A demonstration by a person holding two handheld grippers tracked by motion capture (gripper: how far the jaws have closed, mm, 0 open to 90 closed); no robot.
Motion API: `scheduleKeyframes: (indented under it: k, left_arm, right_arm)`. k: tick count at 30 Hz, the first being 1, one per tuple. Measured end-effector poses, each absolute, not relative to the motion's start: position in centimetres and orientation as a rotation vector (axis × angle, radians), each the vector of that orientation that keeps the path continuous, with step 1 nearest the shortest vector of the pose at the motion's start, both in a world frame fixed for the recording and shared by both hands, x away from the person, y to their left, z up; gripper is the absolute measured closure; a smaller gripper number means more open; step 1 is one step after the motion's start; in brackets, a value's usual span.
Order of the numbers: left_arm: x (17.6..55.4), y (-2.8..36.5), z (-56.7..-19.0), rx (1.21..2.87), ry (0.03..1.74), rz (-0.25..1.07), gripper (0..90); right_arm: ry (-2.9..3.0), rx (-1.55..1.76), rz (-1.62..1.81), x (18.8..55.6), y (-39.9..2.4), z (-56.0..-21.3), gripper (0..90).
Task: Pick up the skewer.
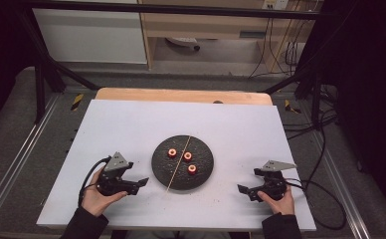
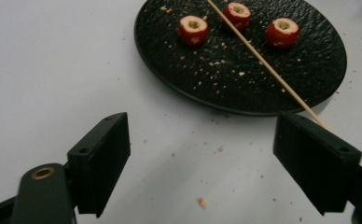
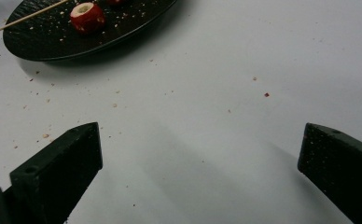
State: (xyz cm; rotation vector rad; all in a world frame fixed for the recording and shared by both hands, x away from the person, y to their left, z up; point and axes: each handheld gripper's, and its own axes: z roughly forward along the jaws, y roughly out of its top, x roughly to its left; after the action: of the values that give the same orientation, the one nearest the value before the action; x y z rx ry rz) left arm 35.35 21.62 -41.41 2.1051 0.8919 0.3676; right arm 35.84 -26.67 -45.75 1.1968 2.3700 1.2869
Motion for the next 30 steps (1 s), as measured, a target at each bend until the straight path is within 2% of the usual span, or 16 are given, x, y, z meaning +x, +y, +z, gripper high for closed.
scheduleKeyframes:
  k: [7,9,12,14,21,25,30]
  left_arm:
    - [35.5,19.0,-40.9,2.132,0.846,0.357,29.8]
    - [35.6,18.4,-40.9,2.139,0.84,0.355,35.2]
    - [35.7,17.5,-40.9,2.144,0.825,0.351,37.5]
    - [35.8,17.0,-40.8,2.144,0.807,0.353,44.3]
    - [36.2,15.2,-40.9,2.141,0.797,0.318,56.8]
    - [36.4,14.2,-40.9,2.16,0.78,0.304,60.9]
    - [36.5,13.0,-41.1,2.171,0.762,0.277,71.5]
  right_arm:
    - [2.37,1.2,1.287,35.8,-26.8,-45.7,0.6]
    - [2.369,1.194,1.288,35.8,-26.7,-45.7,0.6]
    - [2.372,1.196,1.284,35.8,-26.7,-45.7,0.6]
    - [2.373,1.193,1.282,35.8,-26.7,-45.7,0.6]
    - [2.374,1.194,1.275,35.9,-26.7,-45.8,0.6]
    - [2.374,1.195,1.276,35.8,-26.7,-45.7,0.6]
    - [2.378,1.191,1.273,35.8,-26.7,-45.7,0.6]
